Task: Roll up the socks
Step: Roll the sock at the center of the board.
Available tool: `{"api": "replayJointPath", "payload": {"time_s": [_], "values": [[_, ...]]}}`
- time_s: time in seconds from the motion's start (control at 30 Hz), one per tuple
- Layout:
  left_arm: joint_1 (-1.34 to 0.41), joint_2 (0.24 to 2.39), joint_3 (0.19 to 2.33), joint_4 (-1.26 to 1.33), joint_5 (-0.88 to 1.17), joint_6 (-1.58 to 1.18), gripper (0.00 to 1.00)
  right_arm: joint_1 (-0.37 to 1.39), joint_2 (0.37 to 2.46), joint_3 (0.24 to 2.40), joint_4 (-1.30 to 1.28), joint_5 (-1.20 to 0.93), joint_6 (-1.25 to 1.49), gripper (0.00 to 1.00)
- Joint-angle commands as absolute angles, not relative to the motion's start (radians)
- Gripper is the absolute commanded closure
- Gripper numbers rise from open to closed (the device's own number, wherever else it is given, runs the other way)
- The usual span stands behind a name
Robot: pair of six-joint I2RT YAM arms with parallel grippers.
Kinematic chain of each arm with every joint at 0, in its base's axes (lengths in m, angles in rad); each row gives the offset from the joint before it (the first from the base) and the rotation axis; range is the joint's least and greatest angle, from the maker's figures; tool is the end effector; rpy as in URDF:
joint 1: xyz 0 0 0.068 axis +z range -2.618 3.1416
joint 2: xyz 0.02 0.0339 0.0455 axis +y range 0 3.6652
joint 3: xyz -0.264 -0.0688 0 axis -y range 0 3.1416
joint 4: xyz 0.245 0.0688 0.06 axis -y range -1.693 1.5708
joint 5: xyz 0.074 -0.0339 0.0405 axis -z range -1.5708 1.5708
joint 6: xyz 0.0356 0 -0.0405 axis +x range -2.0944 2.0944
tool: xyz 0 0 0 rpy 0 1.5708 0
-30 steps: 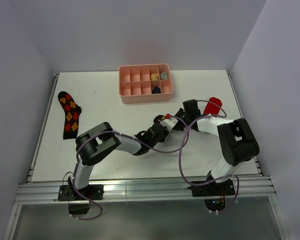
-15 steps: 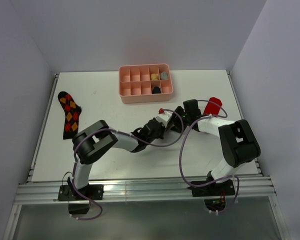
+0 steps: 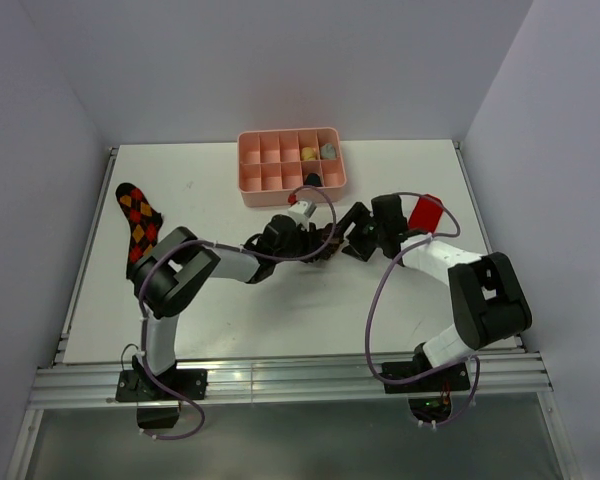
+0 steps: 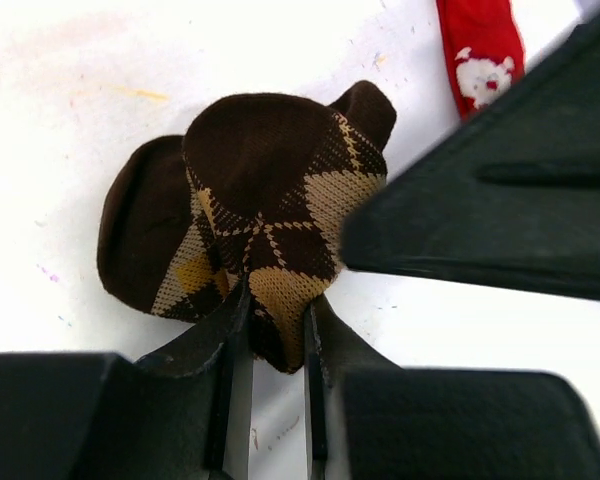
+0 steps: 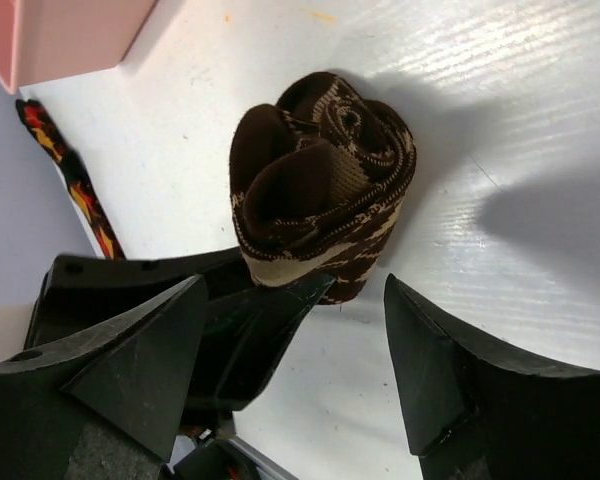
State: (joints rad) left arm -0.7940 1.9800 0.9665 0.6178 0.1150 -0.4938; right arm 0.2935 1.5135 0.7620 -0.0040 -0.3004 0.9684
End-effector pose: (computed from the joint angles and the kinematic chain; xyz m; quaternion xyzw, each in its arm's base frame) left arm 0.2820 -0.2927 0.1374 0.1558 0.8168 -0.3705 0.4139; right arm 0.2875 0.0979 0.1796 0.2446 0.8762 0.3422 0.2355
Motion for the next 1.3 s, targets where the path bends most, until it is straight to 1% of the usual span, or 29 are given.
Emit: {"api": "replayJointPath", "payload": {"time_s": [0.0,0.13,0.3,0.8,1.03,1.13,1.23,1.27], "values": [[-0.758,2.013,0.974,0.483,0.227,-0.603,1.00,0.282,1.473,0.727,0.092,-0.318,0.940,0.21],[-0.724,2.032,0.986,0.474,0.296,-0.667,1.00,0.282,1.470,0.687,0.164,-0.313,0.913,0.22],[-0.689,2.068,0.996,0.477,0.376,-0.751,0.99,0.282,1.514,0.643,0.261,-0.333,0.907,0.22],[-0.634,2.126,1.008,0.468,0.514,-0.883,0.99,0.282,1.644,0.572,0.572,-0.328,0.930,0.22],[-0.615,2.163,1.015,0.500,0.595,-0.937,0.99,0.282,1.723,0.555,0.653,-0.356,0.953,0.22],[-0.614,2.178,1.028,0.506,0.635,-0.951,0.99,0.281,1.746,0.551,0.692,-0.377,0.960,0.25],[-0.612,2.192,1.032,0.515,0.666,-0.965,0.99,0.282,1.759,0.548,0.715,-0.387,0.966,0.33],[-0.612,2.197,1.034,0.515,0.676,-0.966,0.99,0.282,1.763,0.548,0.719,-0.388,0.966,0.38]]}}
